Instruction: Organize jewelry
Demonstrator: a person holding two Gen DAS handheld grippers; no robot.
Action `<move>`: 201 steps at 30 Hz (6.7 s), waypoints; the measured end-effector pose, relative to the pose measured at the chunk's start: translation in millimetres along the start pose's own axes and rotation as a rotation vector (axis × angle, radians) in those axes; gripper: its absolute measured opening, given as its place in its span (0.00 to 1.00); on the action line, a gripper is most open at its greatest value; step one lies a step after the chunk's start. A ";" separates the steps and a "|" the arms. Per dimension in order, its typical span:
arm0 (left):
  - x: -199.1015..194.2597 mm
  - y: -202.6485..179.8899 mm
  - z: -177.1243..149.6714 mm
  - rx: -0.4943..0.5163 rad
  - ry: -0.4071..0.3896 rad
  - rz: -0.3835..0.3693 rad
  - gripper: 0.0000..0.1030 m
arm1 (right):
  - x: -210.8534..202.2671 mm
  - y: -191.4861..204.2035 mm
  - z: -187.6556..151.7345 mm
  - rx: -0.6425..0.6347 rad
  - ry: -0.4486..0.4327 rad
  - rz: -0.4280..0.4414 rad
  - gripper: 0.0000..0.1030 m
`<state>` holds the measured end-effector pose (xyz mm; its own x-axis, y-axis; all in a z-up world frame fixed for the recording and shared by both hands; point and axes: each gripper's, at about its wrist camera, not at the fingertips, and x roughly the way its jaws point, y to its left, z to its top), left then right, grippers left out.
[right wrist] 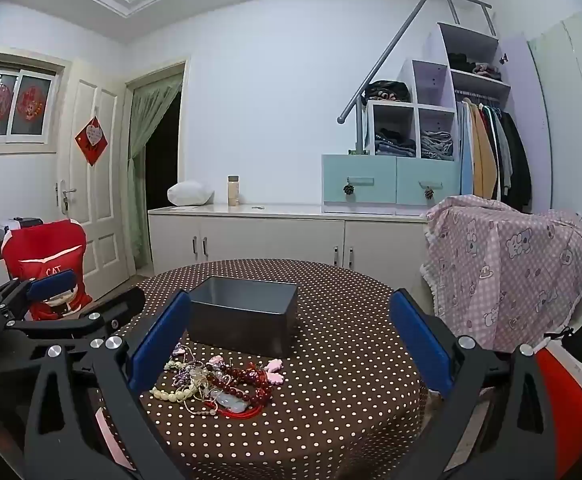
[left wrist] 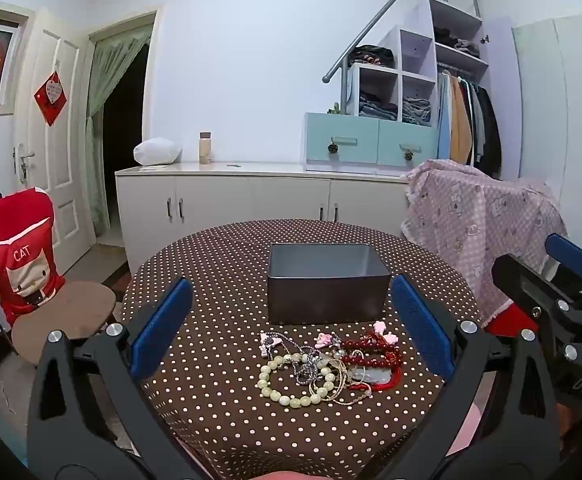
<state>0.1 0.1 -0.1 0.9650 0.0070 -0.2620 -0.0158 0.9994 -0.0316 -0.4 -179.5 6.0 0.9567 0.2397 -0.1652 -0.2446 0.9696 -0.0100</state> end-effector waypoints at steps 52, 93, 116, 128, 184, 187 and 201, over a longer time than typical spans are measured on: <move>3.1 2.7 0.9 0.014 0.011 0.022 0.94 | 6.7 4.5 -4.1 0.010 0.029 0.038 0.92; 3.9 4.4 -0.5 0.015 0.007 0.026 0.94 | 5.2 7.7 -4.7 -0.006 0.026 0.029 0.92; 20.2 18.4 -15.5 0.002 0.088 0.034 0.94 | 32.2 8.1 -18.4 0.008 0.132 0.021 0.92; 37.6 31.2 -34.3 -0.003 0.196 0.036 0.94 | 52.9 2.9 -44.0 0.021 0.243 0.026 0.92; 76.7 53.1 -67.3 -0.031 0.356 -0.113 0.16 | 107.4 37.5 -72.8 -0.160 0.433 0.298 0.11; 78.8 58.2 -65.8 -0.058 0.358 -0.127 0.13 | 107.1 36.4 -71.3 -0.155 0.436 0.301 0.06; 65.2 61.3 -37.4 -0.050 0.211 -0.189 0.09 | 97.3 19.7 -48.0 -0.097 0.389 0.291 0.06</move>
<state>52.2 60.5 -55.2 0.8765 -0.1917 -0.4417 0.1413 0.9794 -0.1446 80.3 -139.5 -57.7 0.7212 0.4452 -0.5307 -0.5238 0.8518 0.0027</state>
